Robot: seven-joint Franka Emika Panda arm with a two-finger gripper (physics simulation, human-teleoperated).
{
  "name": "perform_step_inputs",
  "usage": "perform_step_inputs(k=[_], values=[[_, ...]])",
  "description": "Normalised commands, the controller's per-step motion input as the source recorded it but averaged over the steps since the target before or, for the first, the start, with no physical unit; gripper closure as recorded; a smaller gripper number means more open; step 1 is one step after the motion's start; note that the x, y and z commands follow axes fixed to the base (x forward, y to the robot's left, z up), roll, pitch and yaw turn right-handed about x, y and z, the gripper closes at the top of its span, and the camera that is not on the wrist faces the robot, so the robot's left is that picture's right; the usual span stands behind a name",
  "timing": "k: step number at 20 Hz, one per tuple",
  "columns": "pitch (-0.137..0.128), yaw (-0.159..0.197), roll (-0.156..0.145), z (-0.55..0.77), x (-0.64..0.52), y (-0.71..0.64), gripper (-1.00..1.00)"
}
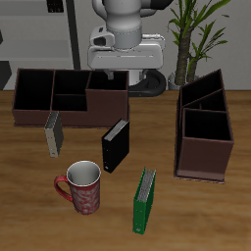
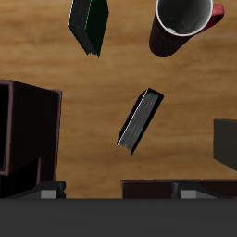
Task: Place the green book into the back desk caddy's back compartment
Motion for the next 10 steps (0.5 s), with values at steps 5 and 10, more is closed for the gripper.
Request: perform_step_inputs(k=[5, 10], values=[[-0.015, 0.016, -0.031, 0.05, 0.00, -0.01, -1.00], [-0.014, -0.013, -0.032, 0.09, 0.12, 0.02, -1.00]])
